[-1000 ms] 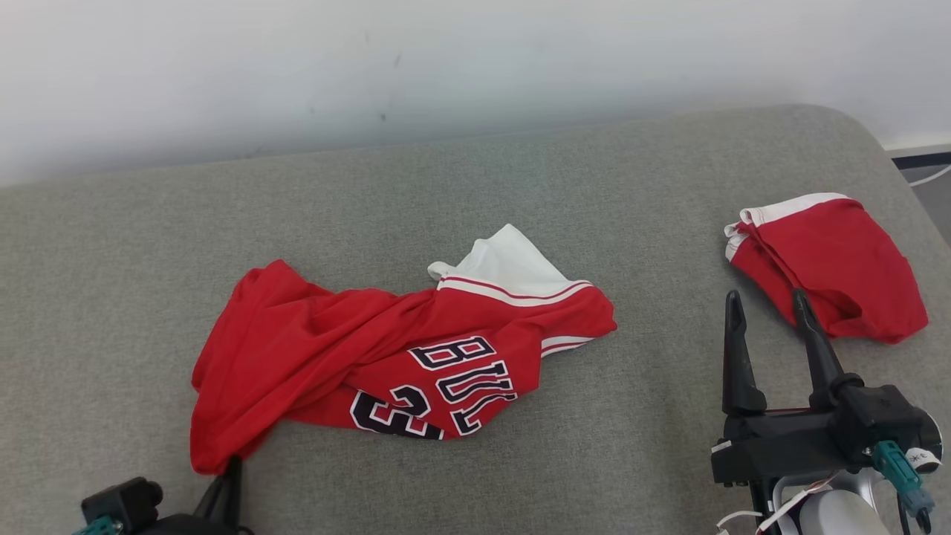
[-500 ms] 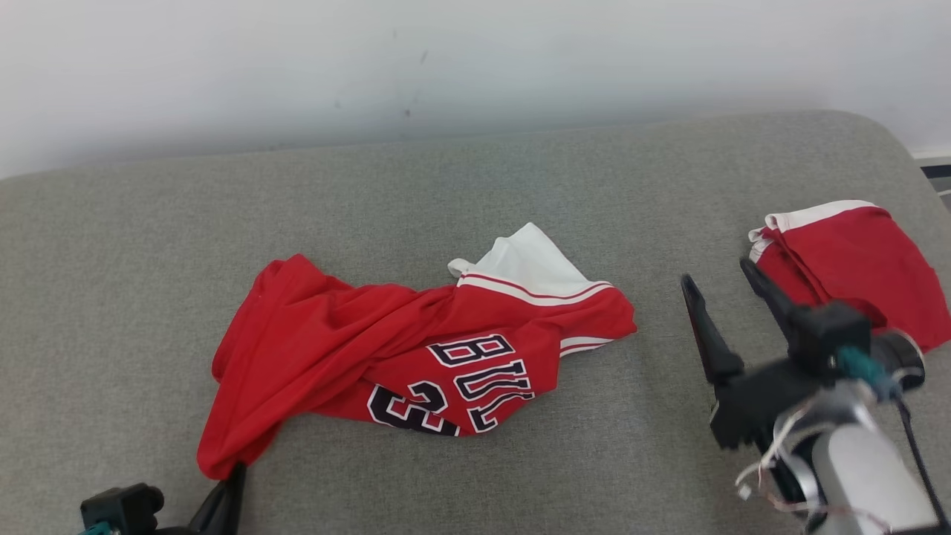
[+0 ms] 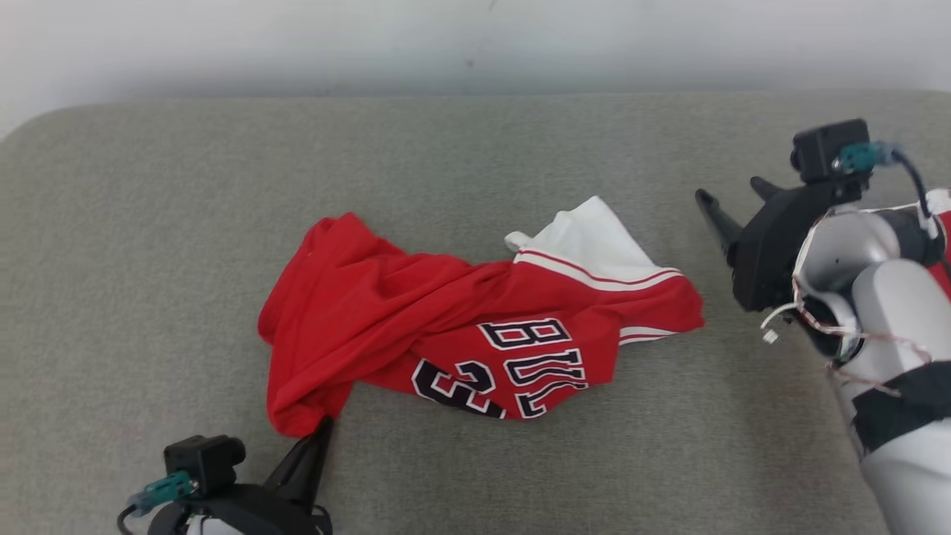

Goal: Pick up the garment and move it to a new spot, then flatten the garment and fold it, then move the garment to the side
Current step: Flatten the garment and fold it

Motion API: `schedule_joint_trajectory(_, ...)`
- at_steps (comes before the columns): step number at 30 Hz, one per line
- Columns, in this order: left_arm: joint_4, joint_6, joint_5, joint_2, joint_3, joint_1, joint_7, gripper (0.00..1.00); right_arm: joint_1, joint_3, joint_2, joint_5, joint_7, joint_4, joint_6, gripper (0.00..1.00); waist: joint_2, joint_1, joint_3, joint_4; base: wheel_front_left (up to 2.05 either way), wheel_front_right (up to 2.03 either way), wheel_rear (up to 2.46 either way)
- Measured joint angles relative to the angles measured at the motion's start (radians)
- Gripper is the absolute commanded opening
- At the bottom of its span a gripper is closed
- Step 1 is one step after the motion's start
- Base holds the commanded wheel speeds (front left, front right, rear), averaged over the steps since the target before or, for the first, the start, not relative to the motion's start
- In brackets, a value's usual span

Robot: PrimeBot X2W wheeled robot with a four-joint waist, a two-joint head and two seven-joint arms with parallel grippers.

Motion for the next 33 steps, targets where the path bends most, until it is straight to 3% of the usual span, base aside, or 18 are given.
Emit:
schedule_joint_trajectory(6, -0.012, -0.001, -0.001, -0.014, -0.023, -0.033, 0.009, 0.0, -0.074, -0.018, -0.03, 0.021, 0.136, 0.072, -0.001, 1.0, 0.0, 0.0, 0.044, 0.072, 0.0, 0.0, 0.0)
schedule_joint_trajectory(13, -0.017, -0.009, -0.01, -0.017, -0.029, -0.063, 0.016, 0.0, -0.134, -0.02, -0.008, 0.042, 0.235, 0.119, -0.018, 1.0, 0.0001, 0.0, 0.105, 0.15, 0.0, 0.0, 0.0)
schedule_joint_trajectory(28, -0.008, -0.017, -0.025, -0.024, -0.046, -0.116, 0.007, 0.0, -0.215, -0.025, -0.033, 0.037, 0.292, 0.197, -0.047, 1.0, 0.0, -0.0002, 0.199, 0.236, 0.0, 0.0, 0.0)
schedule_joint_trajectory(29, -0.006, -0.017, -0.025, -0.024, -0.047, -0.117, 0.007, 0.0, -0.218, -0.024, -0.035, 0.035, 0.292, 0.201, -0.047, 0.95, 0.0, -0.0002, 0.201, 0.239, 0.0, 0.0, 0.0)
schedule_joint_trajectory(33, 0.002, -0.017, -0.027, -0.024, -0.049, -0.118, 0.005, 0.0, -0.225, -0.023, -0.041, 0.028, 0.293, 0.211, -0.05, 0.45, 0.0001, -0.0002, 0.207, 0.245, 0.0, 0.0, 0.0)
